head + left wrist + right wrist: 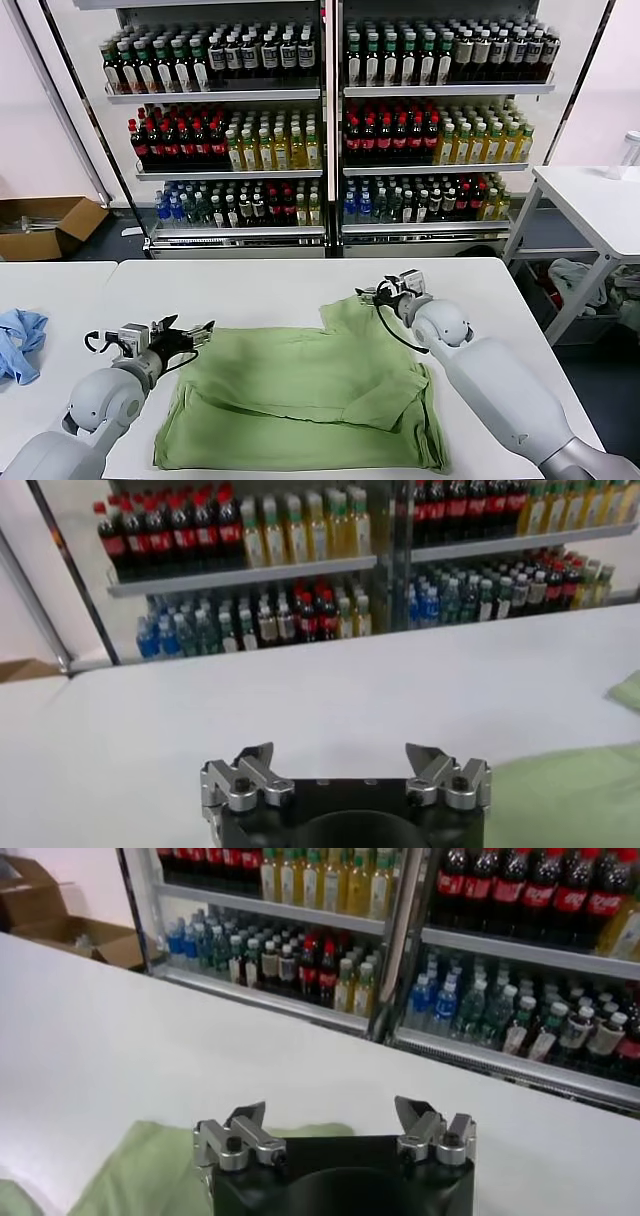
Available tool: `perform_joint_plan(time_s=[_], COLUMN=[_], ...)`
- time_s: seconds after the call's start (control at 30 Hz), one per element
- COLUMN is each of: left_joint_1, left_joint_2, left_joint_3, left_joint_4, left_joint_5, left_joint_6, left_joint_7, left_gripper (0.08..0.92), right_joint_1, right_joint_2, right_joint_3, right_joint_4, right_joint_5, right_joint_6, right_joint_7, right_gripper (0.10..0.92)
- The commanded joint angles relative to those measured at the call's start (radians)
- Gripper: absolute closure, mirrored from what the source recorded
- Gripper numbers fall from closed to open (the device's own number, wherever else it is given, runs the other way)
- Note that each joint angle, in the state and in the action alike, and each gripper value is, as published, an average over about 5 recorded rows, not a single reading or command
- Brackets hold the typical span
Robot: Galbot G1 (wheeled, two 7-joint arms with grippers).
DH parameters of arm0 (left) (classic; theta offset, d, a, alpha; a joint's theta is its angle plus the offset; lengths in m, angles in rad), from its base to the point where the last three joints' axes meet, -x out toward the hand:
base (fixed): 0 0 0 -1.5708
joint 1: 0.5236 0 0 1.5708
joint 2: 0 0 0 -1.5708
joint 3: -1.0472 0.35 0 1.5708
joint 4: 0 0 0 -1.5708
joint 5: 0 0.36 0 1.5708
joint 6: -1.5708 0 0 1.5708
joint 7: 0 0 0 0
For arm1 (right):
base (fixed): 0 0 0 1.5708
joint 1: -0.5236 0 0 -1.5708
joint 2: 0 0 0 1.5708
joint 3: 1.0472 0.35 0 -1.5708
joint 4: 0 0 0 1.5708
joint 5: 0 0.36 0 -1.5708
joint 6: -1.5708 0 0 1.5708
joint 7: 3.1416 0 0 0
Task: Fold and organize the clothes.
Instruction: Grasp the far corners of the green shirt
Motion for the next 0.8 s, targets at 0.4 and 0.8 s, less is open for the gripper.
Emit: perform_joint_plan(time_s=[0.4,0.8], left_joint_1=[-0.072,-0.042], left_joint_2=[-0.039,-0.051], left_joint_3=[0.024,0.021], left_joint_4=[0.188,0.189], left_joint_5=[-0.008,-0.014], left_joint_6=[0.022,0.018], left_joint_7=[0.073,0.110], left_gripper=[0.177,0.258], right_joint_1=[0.014,-0.035], right_joint_2=[0.048,0.038], right_joint_3=[-0.020,-0.007], right_joint_4=[-0.077,-0.067], right_joint_5=[-0.028,-0.028], right_joint_6=[-0.024,-0.024], right_joint_7=[-0.029,-0.033], right_gripper=[0.203,0.276])
